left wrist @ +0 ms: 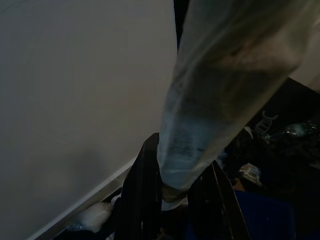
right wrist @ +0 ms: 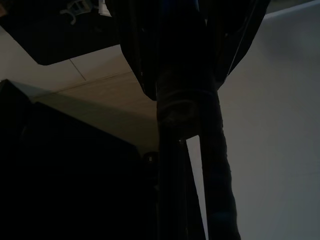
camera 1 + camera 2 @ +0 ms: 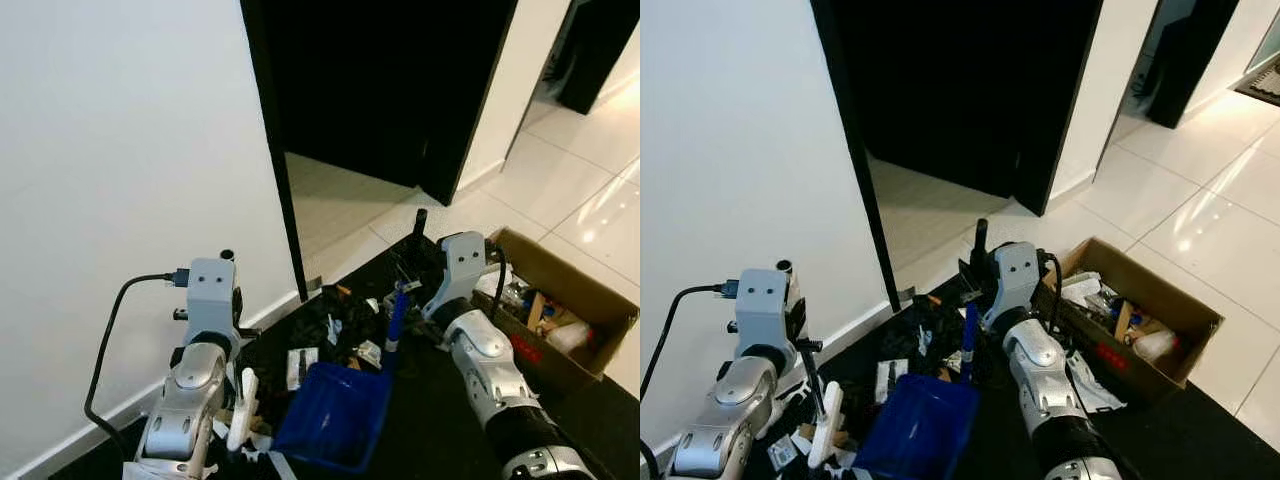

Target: Sweep floor

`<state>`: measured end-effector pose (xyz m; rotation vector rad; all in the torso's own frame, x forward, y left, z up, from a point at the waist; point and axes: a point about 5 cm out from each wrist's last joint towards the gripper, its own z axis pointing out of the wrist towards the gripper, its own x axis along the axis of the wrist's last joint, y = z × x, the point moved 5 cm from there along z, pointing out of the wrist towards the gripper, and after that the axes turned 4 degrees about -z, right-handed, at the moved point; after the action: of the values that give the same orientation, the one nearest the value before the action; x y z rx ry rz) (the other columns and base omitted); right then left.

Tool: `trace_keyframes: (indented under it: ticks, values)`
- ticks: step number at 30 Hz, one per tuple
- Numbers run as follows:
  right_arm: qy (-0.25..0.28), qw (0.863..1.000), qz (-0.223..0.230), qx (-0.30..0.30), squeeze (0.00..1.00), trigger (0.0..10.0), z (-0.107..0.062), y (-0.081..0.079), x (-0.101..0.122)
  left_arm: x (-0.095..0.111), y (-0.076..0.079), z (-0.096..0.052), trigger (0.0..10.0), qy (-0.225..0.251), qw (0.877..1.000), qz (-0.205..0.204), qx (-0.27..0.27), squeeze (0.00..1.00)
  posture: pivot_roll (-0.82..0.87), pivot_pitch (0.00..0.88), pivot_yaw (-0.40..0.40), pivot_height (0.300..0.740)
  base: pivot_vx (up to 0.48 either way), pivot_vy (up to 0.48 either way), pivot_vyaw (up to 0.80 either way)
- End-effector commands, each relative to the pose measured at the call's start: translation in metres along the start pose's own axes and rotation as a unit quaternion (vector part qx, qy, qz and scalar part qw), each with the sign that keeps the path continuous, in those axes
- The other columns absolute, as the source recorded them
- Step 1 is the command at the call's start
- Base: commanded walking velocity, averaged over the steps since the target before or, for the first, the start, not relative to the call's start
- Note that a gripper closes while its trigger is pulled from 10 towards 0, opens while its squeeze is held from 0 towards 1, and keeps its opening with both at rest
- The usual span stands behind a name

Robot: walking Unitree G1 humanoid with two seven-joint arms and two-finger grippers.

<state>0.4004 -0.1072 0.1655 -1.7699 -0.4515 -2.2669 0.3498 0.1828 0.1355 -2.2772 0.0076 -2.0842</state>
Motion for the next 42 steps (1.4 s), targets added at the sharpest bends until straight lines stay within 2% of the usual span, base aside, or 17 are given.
trace_keyframes:
  ticks: [1,4,5,8,16,17,18,19,20,21,23,25,28,31,35,39,42]
  values:
    - [0.004,1.0,-0.005,-0.003,0.0,10.0,-0.002,0.003,0.001,0.003,-0.001,-0.002,10.0,0.01,1.0,0.015,0.003,0.0,0.1,0.184,0.049,0.74,0.0,0.0,0.0]
    - [0.003,0.999,-0.031,0.01,0.0,10.0,-0.002,0.001,0.002,0.003,-0.002,-0.002,10.0,0.01,1.0,0.016,0.005,0.0,0.11,0.186,0.048,0.74,0.0,0.0,0.0]
    - [0.002,0.998,-0.057,0.027,0.0,10.0,-0.003,-0.002,0.002,0.003,-0.004,-0.002,10.0,0.01,1.0,0.017,0.009,0.0,0.11,0.186,0.048,0.74,0.0,0.0,0.0]
    - [0.003,0.997,-0.063,0.036,0.0,10.0,-0.003,-0.003,0.002,0.003,-0.01,-0.002,10.0,0.013,1.0,0.016,0.019,0.0,0.11,0.189,0.048,0.74,0.0,0.0,0.0]
    - [-0.014,0.994,-0.074,0.074,0.0,10.0,-0.005,-0.008,-0.008,0.016,-0.044,0.0,10.0,0.035,0.997,0.027,0.07,0.0,0.12,0.214,0.046,0.74,0.0,0.0,0.0]
    - [-0.017,0.994,-0.071,0.08,0.0,10.0,-0.005,-0.01,-0.01,0.018,-0.052,-0.001,10.0,0.037,0.996,0.028,0.08,0.0,0.13,0.222,0.046,0.74,0.0,0.0,0.0]
    - [-0.026,0.993,-0.069,0.092,0.0,10.0,-0.006,-0.013,-0.015,0.021,-0.068,-0.002,10.0,0.038,0.994,0.033,0.101,0.0,0.13,0.224,0.046,0.74,0.0,0.0,0.0]
    - [-0.026,0.993,-0.069,0.092,0.0,10.0,-0.006,-0.013,-0.015,0.021,-0.068,-0.002,10.0,0.038,0.994,0.033,0.101,0.0,0.13,0.224,0.046,0.74,0.0,0.0,0.0]
    - [-0.042,0.991,-0.073,0.104,0.0,10.0,-0.008,-0.014,-0.022,0.022,-0.086,-0.006,10.0,0.034,0.991,0.04,0.121,0.0,0.14,0.236,0.046,0.74,0.0,0.0,0.0]
    - [-0.051,0.99,-0.073,0.108,0.0,10.0,-0.009,-0.014,-0.026,0.022,-0.095,-0.007,10.0,0.032,0.99,0.043,0.13,0.0,0.14,0.236,0.046,0.74,0.0,0.0,0.0]
    - [-0.058,0.989,-0.084,0.102,0.0,10.0,-0.011,-0.01,-0.029,0.021,-0.109,-0.011,10.0,0.026,0.988,0.048,0.146,0.0,0.16,0.254,0.045,0.74,0.0,0.0,0.0]
    - [-0.06,0.989,-0.086,0.101,0.0,10.0,-0.012,-0.009,-0.031,0.02,-0.115,-0.012,10.0,0.024,0.987,0.048,0.152,0.0,0.16,0.254,0.045,0.74,0.0,0.0,0.0]
    - [-0.055,0.991,-0.089,0.088,0.0,10.0,-0.013,-0.004,-0.032,0.014,-0.138,-0.018,10.0,0.014,0.983,0.045,0.179,0.0,0.17,0.29,0.053,0.74,0.0,0.0,0.0]
    - [-0.048,0.99,-0.105,0.075,0.0,10.0,-0.014,-0.006,-0.033,0.0,-0.171,-0.029,10.0,-0.008,0.974,0.031,0.223,0.0,0.18,0.326,0.062,0.74,0.0,0.0,0.0]
    - [-0.04,0.991,-0.104,0.071,0.0,10.0,-0.013,-0.006,-0.032,-0.004,-0.179,-0.033,10.0,-0.016,0.972,0.026,0.235,0.0,0.18,0.331,0.063,0.74,0.0,0.0,0.0]
    - [0.004,0.992,-0.124,0.04,0.0,10.0,-0.006,-0.009,-0.017,-0.022,-0.206,-0.05,10.0,-0.026,0.962,-0.03,0.271,0.0,0.2,0.39,0.062,0.74,0.0,0.0,0.0]
    - [0.026,0.989,-0.14,0.041,0.0,10.0,0.0,-0.016,-0.008,-0.027,-0.209,-0.054,10.0,-0.01,0.964,-0.055,0.26,0.0,0.2,0.405,0.056,0.74,0.0,0.0,0.0]
